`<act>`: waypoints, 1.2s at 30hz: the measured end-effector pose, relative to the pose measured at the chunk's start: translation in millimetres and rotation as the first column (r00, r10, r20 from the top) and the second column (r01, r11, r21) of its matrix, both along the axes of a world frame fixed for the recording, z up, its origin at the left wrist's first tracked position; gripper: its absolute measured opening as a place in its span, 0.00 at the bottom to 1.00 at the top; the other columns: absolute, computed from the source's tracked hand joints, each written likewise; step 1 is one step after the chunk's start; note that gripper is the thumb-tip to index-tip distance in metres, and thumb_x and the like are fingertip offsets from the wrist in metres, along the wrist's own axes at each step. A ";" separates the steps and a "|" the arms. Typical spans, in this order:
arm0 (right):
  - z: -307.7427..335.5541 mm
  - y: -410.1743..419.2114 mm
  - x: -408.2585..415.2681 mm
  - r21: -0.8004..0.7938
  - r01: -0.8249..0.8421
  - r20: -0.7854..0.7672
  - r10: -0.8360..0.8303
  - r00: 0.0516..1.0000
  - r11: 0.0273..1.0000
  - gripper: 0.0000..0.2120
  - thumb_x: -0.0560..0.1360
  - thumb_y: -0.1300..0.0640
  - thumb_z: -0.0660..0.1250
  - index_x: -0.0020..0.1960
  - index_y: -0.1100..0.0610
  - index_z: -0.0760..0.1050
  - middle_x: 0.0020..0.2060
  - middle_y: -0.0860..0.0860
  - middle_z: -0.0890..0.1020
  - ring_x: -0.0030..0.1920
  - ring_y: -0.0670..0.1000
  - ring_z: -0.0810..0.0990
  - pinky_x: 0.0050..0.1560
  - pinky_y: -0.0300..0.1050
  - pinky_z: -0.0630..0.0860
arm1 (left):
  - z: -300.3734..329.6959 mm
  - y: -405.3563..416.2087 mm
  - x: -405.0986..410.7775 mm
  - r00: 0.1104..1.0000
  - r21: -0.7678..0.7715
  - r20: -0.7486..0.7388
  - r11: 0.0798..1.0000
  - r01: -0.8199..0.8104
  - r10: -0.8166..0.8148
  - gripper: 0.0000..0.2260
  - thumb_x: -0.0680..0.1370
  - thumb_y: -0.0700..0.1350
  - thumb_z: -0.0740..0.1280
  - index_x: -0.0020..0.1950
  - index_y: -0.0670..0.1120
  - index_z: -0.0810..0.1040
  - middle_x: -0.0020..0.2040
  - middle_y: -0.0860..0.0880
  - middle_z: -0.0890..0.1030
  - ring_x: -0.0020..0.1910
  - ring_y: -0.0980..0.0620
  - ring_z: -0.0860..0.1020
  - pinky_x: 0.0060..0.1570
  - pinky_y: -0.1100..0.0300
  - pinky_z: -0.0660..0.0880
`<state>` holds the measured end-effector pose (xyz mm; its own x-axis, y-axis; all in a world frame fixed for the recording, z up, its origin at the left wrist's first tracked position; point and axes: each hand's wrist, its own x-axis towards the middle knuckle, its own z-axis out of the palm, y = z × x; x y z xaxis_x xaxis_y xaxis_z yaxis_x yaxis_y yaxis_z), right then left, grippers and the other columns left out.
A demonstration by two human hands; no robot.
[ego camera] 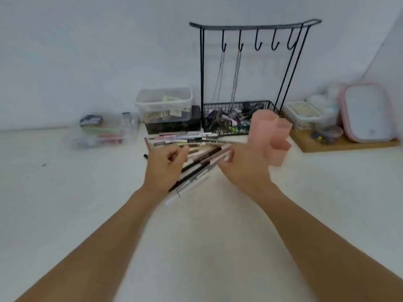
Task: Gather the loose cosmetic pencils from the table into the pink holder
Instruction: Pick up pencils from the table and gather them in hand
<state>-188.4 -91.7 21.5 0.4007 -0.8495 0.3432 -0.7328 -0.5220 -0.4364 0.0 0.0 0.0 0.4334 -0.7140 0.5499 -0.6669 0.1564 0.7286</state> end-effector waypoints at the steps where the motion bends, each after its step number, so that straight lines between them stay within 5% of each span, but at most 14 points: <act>1: -4.9 3.5 -8.2 -0.011 0.041 -0.027 -0.041 0.999 0.999 0.12 0.73 0.47 0.68 0.40 0.53 0.71 0.35 0.49 0.78 0.36 0.52 0.77 0.35 0.48 0.77 | -3.4 7.2 -0.6 0.999 -0.023 0.036 1.000 -0.011 0.012 0.20 0.81 0.47 0.68 0.31 0.39 0.72 0.25 0.45 0.69 0.26 0.57 0.65 0.30 0.65 0.65; 5: -11.8 14.2 -35.3 0.094 0.228 -0.073 -0.222 0.972 0.969 0.17 0.73 0.44 0.70 0.51 0.55 0.70 0.42 0.51 0.75 0.41 0.54 0.75 0.39 0.46 0.70 | -7.9 35.6 -4.7 0.988 -0.073 0.156 0.997 -0.006 0.017 0.18 0.80 0.48 0.68 0.31 0.47 0.71 0.25 0.51 0.71 0.26 0.56 0.67 0.31 0.57 0.68; 10: -11.8 21.2 -36.2 0.088 0.254 -0.083 -0.247 0.966 0.963 0.10 0.75 0.49 0.67 0.43 0.55 0.72 0.40 0.53 0.78 0.37 0.54 0.75 0.35 0.44 0.69 | -7.7 46.7 -20.3 0.960 0.029 0.281 1.000 -0.012 0.004 0.14 0.76 0.53 0.68 0.32 0.51 0.73 0.25 0.53 0.72 0.26 0.55 0.70 0.30 0.57 0.68; 15: -8.6 10.1 -38.6 0.227 0.247 0.152 -0.285 0.946 0.942 0.15 0.76 0.49 0.70 0.36 0.57 0.72 0.30 0.50 0.73 0.30 0.51 0.72 0.28 0.42 0.62 | -7.5 42.9 -14.9 0.995 -0.007 0.092 0.999 0.034 -0.033 0.11 0.77 0.52 0.70 0.35 0.51 0.78 0.26 0.52 0.74 0.27 0.56 0.69 0.31 0.59 0.68; 18: -3.3 15.6 -35.0 0.301 -0.006 0.481 -0.146 0.865 0.954 0.20 0.76 0.54 0.69 0.28 0.57 0.71 0.23 0.48 0.69 0.25 0.47 0.67 0.28 0.40 0.65 | -3.2 43.3 -15.0 0.993 -0.043 -0.121 0.999 -0.001 -0.005 0.11 0.78 0.50 0.70 0.37 0.48 0.83 0.29 0.44 0.75 0.29 0.55 0.69 0.34 0.63 0.70; 20: -0.7 28.0 -26.0 0.335 -0.264 0.628 -0.005 0.778 0.904 0.18 0.77 0.54 0.69 0.32 0.62 0.77 0.23 0.46 0.70 0.23 0.43 0.65 0.26 0.37 0.64 | 1.4 44.4 -18.2 0.967 -0.032 -0.255 1.000 -0.001 -0.007 0.12 0.79 0.52 0.69 0.40 0.47 0.85 0.29 0.45 0.74 0.31 0.53 0.71 0.38 0.61 0.73; 25: -8.7 49.9 3.9 0.310 -0.618 0.734 0.232 0.639 0.722 0.14 0.79 0.53 0.69 0.46 0.66 0.80 0.26 0.44 0.75 0.26 0.40 0.68 0.27 0.29 0.65 | 9.7 43.4 -33.5 0.923 -0.037 -0.343 0.985 0.170 -0.172 0.13 0.82 0.51 0.66 0.43 0.51 0.87 0.30 0.51 0.75 0.29 0.58 0.71 0.33 0.67 0.70; 28: -16.8 56.7 18.5 0.281 -0.699 0.731 0.325 0.600 0.658 0.11 0.79 0.58 0.69 0.45 0.67 0.80 0.30 0.53 0.78 0.28 0.42 0.71 0.32 0.29 0.68 | 9.3 38.7 -36.4 0.901 -0.041 -0.350 0.965 0.258 -0.256 0.15 0.84 0.46 0.63 0.47 0.39 0.85 0.40 0.39 0.85 0.41 0.50 0.83 0.46 0.58 0.79; 31: -18.0 53.0 22.2 0.243 -0.679 0.706 0.353 0.613 0.693 0.07 0.79 0.60 0.69 0.46 0.59 0.84 0.41 0.51 0.86 0.42 0.42 0.81 0.47 0.34 0.74 | 6.7 34.8 -35.4 0.905 -0.028 -0.373 0.977 0.210 -0.205 0.20 0.86 0.48 0.59 0.44 0.38 0.82 0.37 0.42 0.83 0.37 0.54 0.80 0.40 0.59 0.78; 34: -18.3 36.8 11.9 0.032 -0.449 0.351 0.410 0.842 0.893 0.06 0.77 0.53 0.70 0.53 0.50 0.82 0.47 0.45 0.82 0.43 0.35 0.75 0.45 0.33 0.70 | 8.8 33.9 -28.4 0.845 -0.087 -0.528 0.995 0.047 -0.086 0.24 0.86 0.52 0.56 0.31 0.52 0.77 0.30 0.52 0.76 0.32 0.54 0.73 0.36 0.60 0.70; 36: -20.9 28.1 3.8 -0.022 -0.455 0.139 0.453 0.880 0.890 0.09 0.76 0.53 0.72 0.57 0.49 0.80 0.51 0.41 0.79 0.46 0.32 0.73 0.44 0.29 0.66 | 10.0 35.0 -19.8 0.755 -0.138 -0.650 0.990 -0.008 -0.085 0.24 0.86 0.53 0.55 0.31 0.50 0.71 0.27 0.52 0.71 0.28 0.52 0.70 0.35 0.57 0.67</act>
<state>-184.6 -63.6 0.6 0.6934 -0.5898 0.4139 -0.3495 -0.7777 -0.5226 -19.8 35.0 10.0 0.6933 -0.6836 0.2281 -0.0274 0.2913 0.9562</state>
